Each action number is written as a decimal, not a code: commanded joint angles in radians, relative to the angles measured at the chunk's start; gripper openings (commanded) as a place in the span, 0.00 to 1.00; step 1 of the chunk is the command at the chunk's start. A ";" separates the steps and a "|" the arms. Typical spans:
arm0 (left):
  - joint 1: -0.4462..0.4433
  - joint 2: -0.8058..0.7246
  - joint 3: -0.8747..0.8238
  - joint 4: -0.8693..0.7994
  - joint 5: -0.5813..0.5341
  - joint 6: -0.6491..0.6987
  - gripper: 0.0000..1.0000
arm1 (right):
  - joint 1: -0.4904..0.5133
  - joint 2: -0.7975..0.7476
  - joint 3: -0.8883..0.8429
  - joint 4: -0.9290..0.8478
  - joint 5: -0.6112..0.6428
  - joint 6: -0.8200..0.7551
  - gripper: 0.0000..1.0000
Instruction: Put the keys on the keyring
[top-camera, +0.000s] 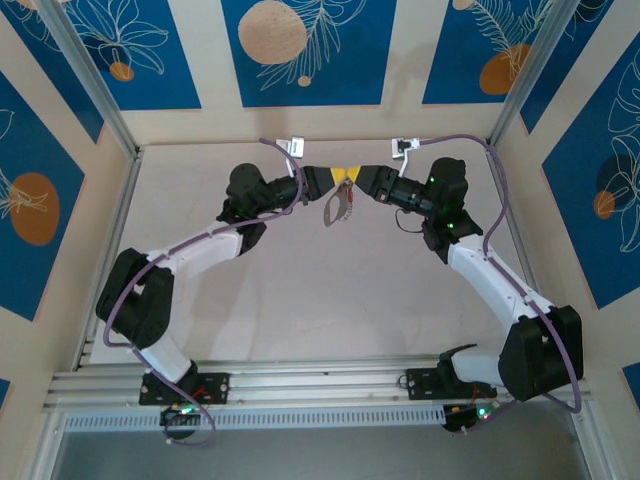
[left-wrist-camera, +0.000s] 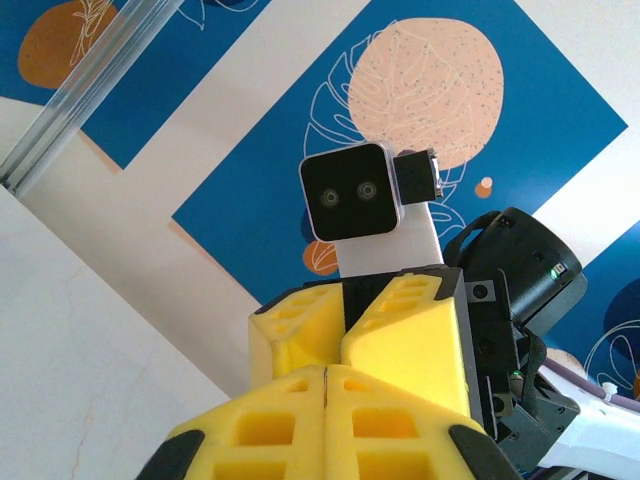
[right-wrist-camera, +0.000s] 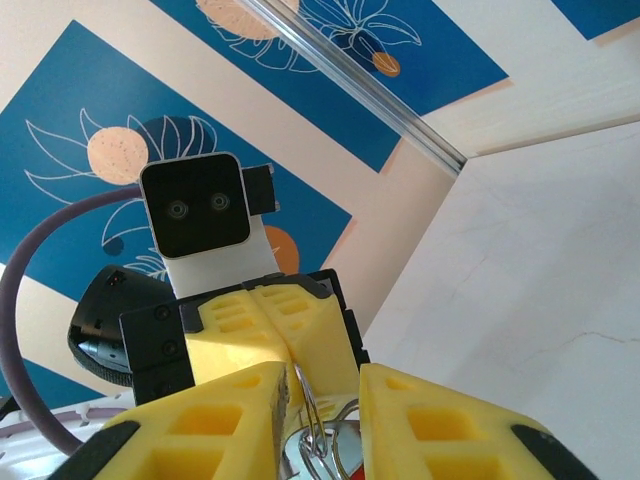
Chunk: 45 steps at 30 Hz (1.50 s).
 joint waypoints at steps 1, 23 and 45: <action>-0.014 -0.011 0.044 0.019 -0.015 0.026 0.00 | 0.009 0.001 0.004 0.014 -0.022 -0.001 0.24; 0.020 -0.033 0.081 -0.106 0.043 0.111 0.28 | -0.019 0.081 0.154 -0.160 -0.154 -0.129 0.00; 0.191 0.033 0.304 -0.513 0.405 0.324 0.47 | -0.081 0.281 0.477 -0.572 -0.427 -0.499 0.00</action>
